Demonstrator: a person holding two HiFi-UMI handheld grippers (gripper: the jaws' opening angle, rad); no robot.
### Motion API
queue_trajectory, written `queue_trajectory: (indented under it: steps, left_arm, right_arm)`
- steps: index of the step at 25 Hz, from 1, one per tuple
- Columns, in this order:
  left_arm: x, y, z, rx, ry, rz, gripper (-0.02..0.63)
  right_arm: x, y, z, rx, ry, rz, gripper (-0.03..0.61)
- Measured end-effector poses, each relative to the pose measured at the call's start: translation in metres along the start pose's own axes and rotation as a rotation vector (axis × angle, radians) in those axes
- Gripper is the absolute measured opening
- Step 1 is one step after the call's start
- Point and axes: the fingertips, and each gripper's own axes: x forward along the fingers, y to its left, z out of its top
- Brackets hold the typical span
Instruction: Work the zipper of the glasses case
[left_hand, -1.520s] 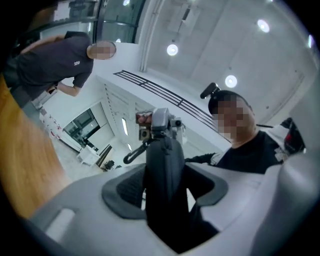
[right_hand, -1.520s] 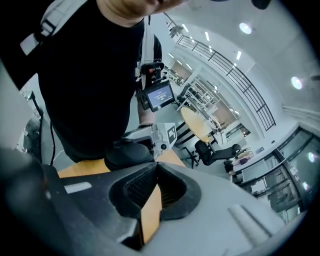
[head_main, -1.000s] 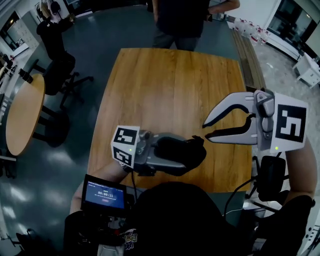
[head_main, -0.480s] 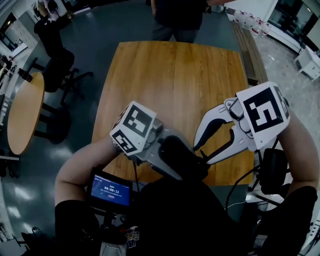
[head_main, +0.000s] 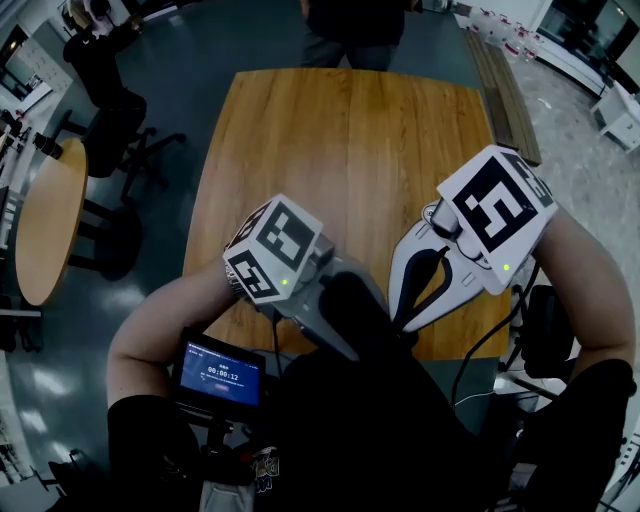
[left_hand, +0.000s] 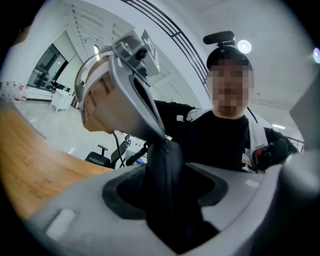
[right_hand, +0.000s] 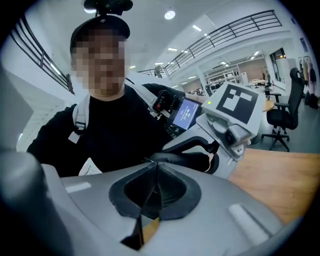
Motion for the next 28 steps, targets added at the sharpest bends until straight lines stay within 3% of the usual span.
queue_trajectory:
  steps: [5,9,13,17,28]
  left_arm:
    - [-0.011,-0.004,0.01,-0.042,-0.083,-0.007,0.241]
    - [-0.022,-0.002,0.014,-0.057,-0.14,-0.008,0.241]
    - [-0.026,0.007,0.013,-0.084,-0.208,0.006,0.241]
    - [-0.029,0.013,0.01,-0.11,-0.25,0.013,0.241]
    - [-0.025,0.022,-0.005,-0.151,-0.212,0.026,0.241]
  right_arm:
    - [-0.009,-0.006,0.004,-0.032,-0.002,-0.075,0.009]
    - [-0.024,-0.004,0.009,-0.01,-0.008,-0.124,0.117]
    - [-0.022,-0.002,0.006,-0.062,0.049,-0.28,0.153]
    - [-0.017,-0.013,0.004,-0.165,0.11,-0.403,0.139]
    - [-0.018,-0.024,0.0,-0.107,0.073,-0.354,0.107]
